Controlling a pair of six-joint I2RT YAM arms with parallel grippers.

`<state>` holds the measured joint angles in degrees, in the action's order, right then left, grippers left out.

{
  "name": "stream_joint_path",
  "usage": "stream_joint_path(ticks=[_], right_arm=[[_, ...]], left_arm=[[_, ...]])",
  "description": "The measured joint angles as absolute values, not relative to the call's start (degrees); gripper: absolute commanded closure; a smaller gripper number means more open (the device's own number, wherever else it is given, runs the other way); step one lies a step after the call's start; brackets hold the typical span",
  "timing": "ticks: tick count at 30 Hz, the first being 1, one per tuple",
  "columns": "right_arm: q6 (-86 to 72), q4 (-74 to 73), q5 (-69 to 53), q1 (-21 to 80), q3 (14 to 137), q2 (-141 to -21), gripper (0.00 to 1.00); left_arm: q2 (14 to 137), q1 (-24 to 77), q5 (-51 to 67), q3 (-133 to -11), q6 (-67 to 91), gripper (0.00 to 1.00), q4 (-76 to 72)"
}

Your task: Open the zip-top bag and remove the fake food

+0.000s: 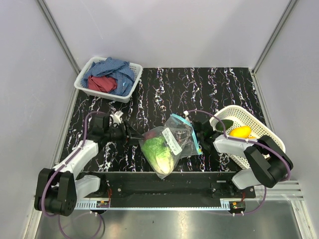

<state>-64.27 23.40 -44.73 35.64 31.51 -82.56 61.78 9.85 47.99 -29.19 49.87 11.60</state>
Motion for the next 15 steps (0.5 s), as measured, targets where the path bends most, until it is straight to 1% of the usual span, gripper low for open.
stream_joint_path(ticks=[3,4,10,15], right_arm=[[-64.3,23.4,-44.7,35.6,31.5,-82.6,1.0],[-64.3,23.4,-44.7,35.6,31.5,-82.6,1.0],[-63.9,21.7,-43.9,35.6,31.5,-82.2,1.0],[-60.0,10.7,-37.8,35.5,32.6,-77.4,1.0]], left_arm=[[63.5,10.0,48.3,-28.6,50.4,0.85,10.9],[64.1,10.0,48.3,-28.5,50.3,1.0,10.9],[66.7,10.1,47.7,-28.7,48.4,1.0,11.6],[68.2,9.9,44.7,-30.6,43.9,1.0,15.4]])
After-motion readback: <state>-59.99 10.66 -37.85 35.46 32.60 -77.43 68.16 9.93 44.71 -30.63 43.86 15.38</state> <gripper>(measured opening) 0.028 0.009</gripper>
